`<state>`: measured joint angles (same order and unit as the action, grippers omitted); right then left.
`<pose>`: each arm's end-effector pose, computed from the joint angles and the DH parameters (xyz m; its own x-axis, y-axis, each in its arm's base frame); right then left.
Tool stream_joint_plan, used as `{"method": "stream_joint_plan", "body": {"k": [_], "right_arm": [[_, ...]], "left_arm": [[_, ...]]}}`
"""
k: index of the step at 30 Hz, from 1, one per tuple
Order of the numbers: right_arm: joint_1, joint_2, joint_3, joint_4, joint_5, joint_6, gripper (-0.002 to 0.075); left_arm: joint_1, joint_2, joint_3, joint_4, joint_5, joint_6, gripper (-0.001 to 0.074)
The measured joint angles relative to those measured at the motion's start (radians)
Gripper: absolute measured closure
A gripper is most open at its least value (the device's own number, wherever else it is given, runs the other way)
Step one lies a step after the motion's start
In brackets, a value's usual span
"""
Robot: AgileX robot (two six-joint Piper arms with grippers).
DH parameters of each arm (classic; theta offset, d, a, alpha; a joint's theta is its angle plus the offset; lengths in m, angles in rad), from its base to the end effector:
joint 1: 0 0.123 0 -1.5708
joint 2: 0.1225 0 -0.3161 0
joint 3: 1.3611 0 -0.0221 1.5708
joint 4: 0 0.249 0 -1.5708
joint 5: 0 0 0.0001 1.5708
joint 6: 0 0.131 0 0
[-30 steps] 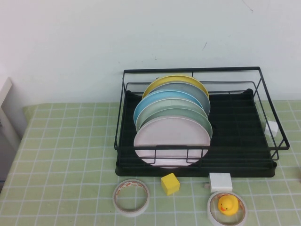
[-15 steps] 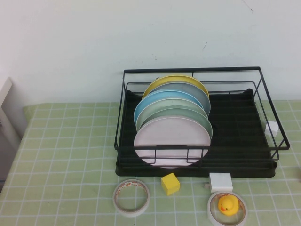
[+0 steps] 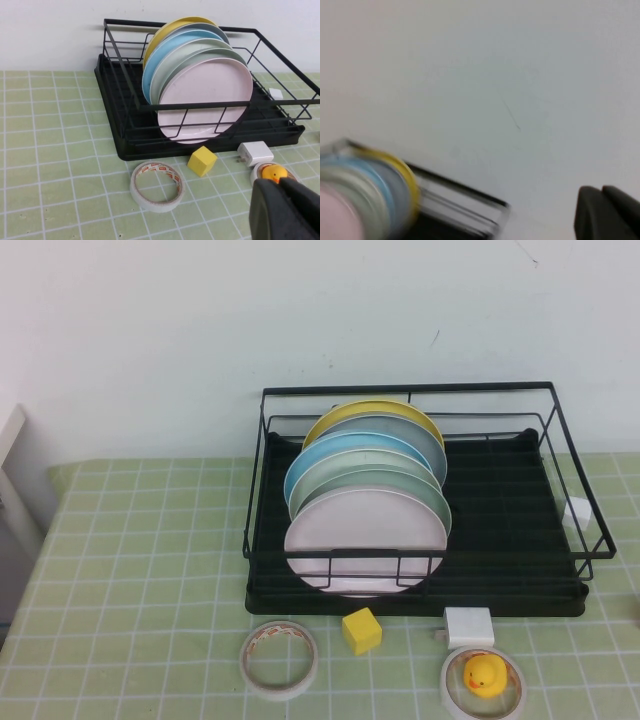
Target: Place plate on rack
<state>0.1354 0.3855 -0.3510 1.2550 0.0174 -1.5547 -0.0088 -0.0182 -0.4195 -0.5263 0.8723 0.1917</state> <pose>0.1009 0.0160 0.3181 0.0894 -0.2858 -0.9541 -0.1308 0.9463 -0.2957 0.0059 -0.0505 0.2669 -0.3304 -0.1495 -0.9319 0.3283 0.9075 -0.2620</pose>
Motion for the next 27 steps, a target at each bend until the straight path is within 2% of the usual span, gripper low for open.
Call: {"method": "stream_joint_plan", "body": {"k": [2, 5, 7, 10, 15, 19, 27], "right_arm": [[-0.007, -0.055, 0.071, -0.240, -0.031, 0.110, 0.0726], [-0.044, -0.162, 0.180, -0.684, -0.017, 0.595, 0.0726], [-0.075, -0.236, 0.226, -0.925, 0.071, 0.991, 0.0726], [-0.121, -0.323, 0.275, -1.169, 0.228, 1.327, 0.0726], [-0.173, -0.393, 0.331, -1.334, 0.319, 1.498, 0.0726], [-0.184, -0.397, 0.375, -1.347, 0.289, 1.571, 0.0726], [-0.185, -0.397, 0.374, -1.342, 0.313, 1.592, 0.0726]], "left_arm": [[0.000, 0.000, 0.000, 0.000, 0.000, 0.000, 0.0736], [0.000, 0.000, 0.000, 0.000, 0.000, 0.000, 0.0736], [0.000, 0.000, 0.000, 0.000, 0.000, 0.000, 0.0736], [0.000, 0.000, 0.000, 0.000, 0.000, 0.000, 0.0736], [0.000, 0.000, 0.000, 0.000, 0.000, 0.000, 0.0736], [0.000, 0.000, 0.000, 0.000, 0.000, 0.000, 0.0736], [0.000, 0.000, 0.000, 0.000, 0.000, 0.000, 0.0736]]}}
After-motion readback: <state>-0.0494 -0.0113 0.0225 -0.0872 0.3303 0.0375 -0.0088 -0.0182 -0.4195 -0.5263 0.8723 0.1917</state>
